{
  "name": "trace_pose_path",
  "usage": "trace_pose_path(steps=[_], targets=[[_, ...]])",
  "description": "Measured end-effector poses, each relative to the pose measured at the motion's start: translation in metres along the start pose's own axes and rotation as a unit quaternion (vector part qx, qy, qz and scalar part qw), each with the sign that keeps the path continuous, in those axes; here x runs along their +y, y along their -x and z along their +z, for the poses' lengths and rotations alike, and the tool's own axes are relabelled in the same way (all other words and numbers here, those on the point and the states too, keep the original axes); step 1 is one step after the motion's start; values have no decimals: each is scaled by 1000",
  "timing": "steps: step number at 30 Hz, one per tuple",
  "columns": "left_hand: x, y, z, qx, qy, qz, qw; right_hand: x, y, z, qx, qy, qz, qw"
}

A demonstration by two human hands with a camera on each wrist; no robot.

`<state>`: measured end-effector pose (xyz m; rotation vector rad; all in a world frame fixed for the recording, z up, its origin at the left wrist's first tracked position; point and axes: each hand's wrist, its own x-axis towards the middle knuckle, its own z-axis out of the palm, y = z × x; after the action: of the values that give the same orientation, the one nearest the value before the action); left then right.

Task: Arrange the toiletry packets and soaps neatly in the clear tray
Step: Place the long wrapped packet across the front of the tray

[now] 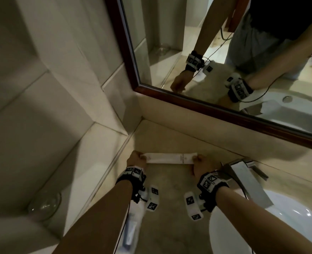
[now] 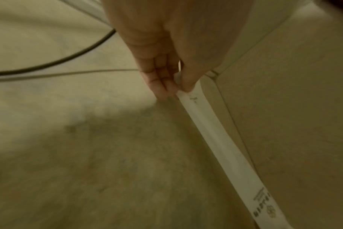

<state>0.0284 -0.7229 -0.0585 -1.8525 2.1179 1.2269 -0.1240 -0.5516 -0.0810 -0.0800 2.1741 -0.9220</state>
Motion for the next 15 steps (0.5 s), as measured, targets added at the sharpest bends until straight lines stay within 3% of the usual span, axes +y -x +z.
trace_pose_path(steps=[6, 10, 15], targets=[[-36, 61, 9, 13, 8, -2, 1000, 42, 51, -11, -11, 82, -57, 995], [-53, 111, 27, -4, 15, -18, 1000, 88, 88, -21, 46, 17, -41, 998], [-65, 161, 49, -28, -8, -1, 1000, 133, 129, -50, 23, -77, 15, 997]])
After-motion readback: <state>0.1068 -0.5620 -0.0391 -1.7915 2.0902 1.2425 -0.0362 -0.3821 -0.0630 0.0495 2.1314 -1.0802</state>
